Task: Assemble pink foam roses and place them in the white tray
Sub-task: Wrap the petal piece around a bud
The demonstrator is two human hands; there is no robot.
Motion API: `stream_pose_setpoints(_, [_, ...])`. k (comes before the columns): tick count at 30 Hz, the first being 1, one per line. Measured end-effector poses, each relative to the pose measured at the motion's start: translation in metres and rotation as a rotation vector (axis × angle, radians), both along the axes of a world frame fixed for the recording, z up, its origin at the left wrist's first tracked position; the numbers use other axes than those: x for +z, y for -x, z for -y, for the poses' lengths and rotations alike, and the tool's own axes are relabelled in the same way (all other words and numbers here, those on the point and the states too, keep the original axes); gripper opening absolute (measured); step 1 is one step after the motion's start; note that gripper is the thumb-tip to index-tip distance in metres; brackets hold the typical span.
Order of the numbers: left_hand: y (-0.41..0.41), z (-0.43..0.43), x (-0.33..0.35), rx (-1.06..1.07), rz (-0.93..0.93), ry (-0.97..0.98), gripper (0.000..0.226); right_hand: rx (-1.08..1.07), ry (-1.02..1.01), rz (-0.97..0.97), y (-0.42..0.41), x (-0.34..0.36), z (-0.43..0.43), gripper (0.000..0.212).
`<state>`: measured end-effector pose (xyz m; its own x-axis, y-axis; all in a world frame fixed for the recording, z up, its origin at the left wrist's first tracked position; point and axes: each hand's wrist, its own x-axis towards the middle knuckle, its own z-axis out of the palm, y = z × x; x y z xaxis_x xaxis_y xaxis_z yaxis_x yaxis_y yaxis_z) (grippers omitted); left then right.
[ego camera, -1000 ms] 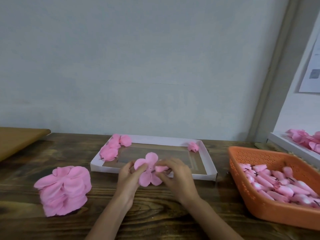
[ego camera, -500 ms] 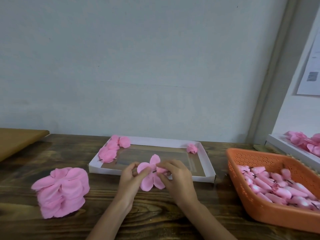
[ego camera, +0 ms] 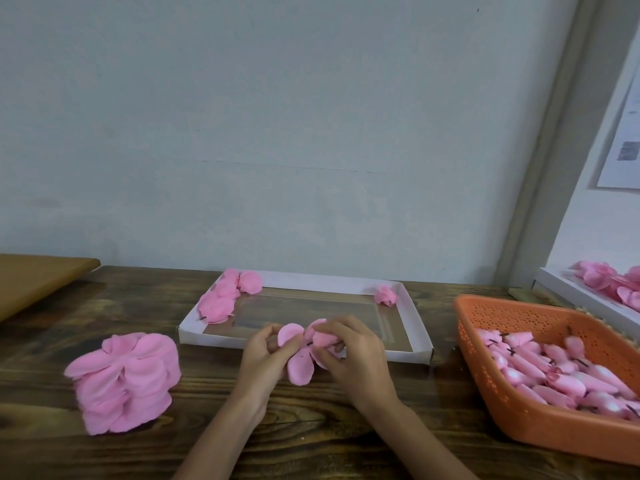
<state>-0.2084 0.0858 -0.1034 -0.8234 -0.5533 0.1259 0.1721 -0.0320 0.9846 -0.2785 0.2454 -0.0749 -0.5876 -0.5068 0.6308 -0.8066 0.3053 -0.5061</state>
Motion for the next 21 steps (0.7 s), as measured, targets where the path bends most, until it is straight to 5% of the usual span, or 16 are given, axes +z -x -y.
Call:
stream_pose_setpoints(11, [0.003, 0.004, -0.0043, -0.006, -0.012, -0.091, 0.025, -0.003, 0.068, 0.073, 0.0054, -0.0015, -0.0015, 0.026])
stream_pose_setpoints(21, [0.0005, 0.0051, -0.0029, -0.02, -0.039, -0.086, 0.044, 0.012, 0.134, 0.114, 0.0073, -0.0058, -0.0015, 0.024])
